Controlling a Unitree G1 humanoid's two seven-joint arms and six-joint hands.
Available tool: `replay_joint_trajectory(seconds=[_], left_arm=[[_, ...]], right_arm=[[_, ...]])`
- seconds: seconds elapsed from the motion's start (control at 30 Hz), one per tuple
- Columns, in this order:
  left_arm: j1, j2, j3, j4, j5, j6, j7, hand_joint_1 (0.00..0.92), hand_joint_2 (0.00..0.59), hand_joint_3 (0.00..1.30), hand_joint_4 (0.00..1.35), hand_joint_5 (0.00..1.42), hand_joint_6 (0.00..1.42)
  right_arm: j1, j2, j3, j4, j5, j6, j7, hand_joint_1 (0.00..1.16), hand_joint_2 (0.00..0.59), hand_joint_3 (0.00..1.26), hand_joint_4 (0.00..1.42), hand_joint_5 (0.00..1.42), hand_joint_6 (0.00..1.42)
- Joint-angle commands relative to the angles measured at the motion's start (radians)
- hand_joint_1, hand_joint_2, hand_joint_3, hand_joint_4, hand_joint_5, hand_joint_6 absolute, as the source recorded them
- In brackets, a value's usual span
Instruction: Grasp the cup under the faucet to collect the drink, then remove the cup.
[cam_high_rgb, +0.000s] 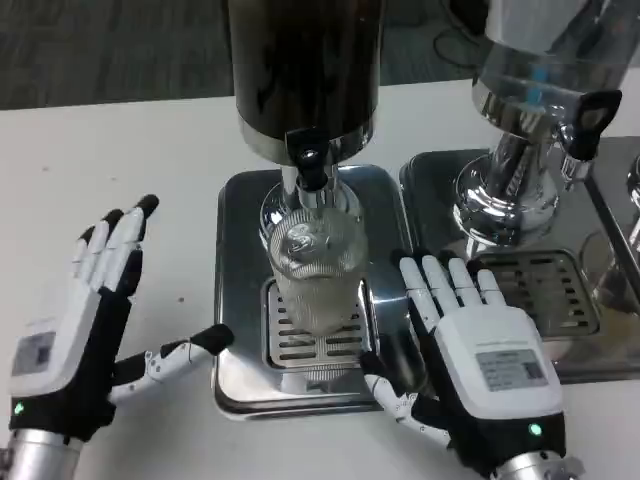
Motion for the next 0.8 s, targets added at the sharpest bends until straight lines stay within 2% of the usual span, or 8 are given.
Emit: replay_joint_trajectory(seconds=[0.03,0.1,0.2,0.3,0.43,0.57,0.8], left_arm=[[0.004,0.029,0.073,-0.027,-0.239,-0.201,-0.181,0.0,0.075,0.0,0.0,0.0,0.0],[-0.017,0.015,0.084,0.005,-0.446,-0.306,-0.345,0.0,0.081,0.0,0.0,0.0,0.0],[-0.036,0.007,0.093,0.015,-0.644,-0.363,-0.556,0.0,0.085,0.0,0.0,0.0,0.0],[-0.046,-0.01,0.095,-0.04,-0.85,-0.324,-0.772,0.0,0.087,0.0,0.0,0.0,0.0],[-0.072,-0.037,0.122,-0.104,-1.023,-0.236,-1.017,0.0,0.089,0.0,0.0,0.0,0.0],[-0.099,-0.058,0.153,-0.144,-1.072,-0.175,-1.172,0.0,0.096,0.0,0.0,0.04,0.01],[-0.125,-0.092,0.182,-0.193,-1.018,-0.087,-1.277,0.0,0.109,0.0,0.0,0.06,0.02]], right_arm=[[0.004,-0.001,-0.004,-0.018,0.022,-0.005,-0.002,0.18,0.344,0.0,0.0,0.0,0.0],[0.007,0.0,-0.005,-0.021,0.032,-0.007,-0.004,0.18,0.344,0.0,0.0,0.0,0.0],[0.009,-0.002,-0.003,-0.032,0.041,-0.005,0.01,0.19,0.348,0.0,0.0,0.0,0.0],[0.018,-0.001,-0.001,-0.043,0.053,-0.007,0.016,0.19,0.35,0.0,0.0,0.0,0.0],[0.025,0.001,0.002,-0.041,0.063,-0.011,0.013,0.19,0.352,0.0,0.0,0.0,0.0],[0.039,0.008,0.007,-0.045,0.059,-0.001,0.009,0.24,0.356,0.0,0.0,0.0,0.0],[0.04,0.02,0.009,-0.037,0.068,0.003,0.014,0.25,0.357,0.0,0.0,0.0,0.0]])
